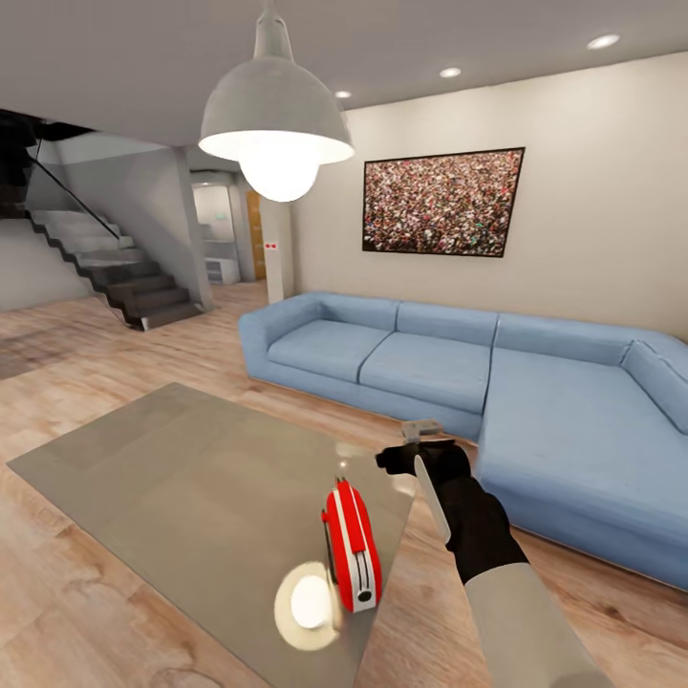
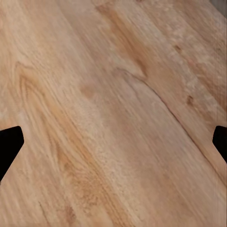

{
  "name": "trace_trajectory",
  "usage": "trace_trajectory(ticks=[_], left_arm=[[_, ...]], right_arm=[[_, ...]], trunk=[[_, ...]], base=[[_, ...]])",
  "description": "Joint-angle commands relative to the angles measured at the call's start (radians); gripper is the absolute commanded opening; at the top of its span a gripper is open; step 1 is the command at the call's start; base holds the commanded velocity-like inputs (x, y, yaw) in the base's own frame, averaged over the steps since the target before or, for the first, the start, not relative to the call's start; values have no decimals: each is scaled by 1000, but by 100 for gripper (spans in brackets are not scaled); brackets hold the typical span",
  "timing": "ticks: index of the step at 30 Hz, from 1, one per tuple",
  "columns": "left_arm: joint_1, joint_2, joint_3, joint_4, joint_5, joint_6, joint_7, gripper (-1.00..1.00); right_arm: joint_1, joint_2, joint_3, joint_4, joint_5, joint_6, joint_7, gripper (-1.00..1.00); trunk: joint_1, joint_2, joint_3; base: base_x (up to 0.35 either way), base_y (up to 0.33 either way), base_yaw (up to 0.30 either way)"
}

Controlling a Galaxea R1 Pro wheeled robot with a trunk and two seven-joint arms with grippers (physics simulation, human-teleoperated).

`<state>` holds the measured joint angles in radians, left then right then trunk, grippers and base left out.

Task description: Turn on the radio receiver that's on the table in the living room.

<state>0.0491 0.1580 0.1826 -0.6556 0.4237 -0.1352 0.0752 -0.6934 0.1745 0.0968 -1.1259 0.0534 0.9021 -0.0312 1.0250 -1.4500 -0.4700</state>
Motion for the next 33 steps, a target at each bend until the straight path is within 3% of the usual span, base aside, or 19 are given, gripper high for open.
trace_trajectory(ticks=[1,33], left_arm=[[0,0,0,0,0,0,0,100],[0,-2,1,0,1,0,2,100]], right_arm=[[0,0,1,0,0,1,-1,100],[0,0,3,17,0,24,-1,100]], trunk=[[0,0,0],[0,0,0]], base=[[139,172,0],[9,55,0]])
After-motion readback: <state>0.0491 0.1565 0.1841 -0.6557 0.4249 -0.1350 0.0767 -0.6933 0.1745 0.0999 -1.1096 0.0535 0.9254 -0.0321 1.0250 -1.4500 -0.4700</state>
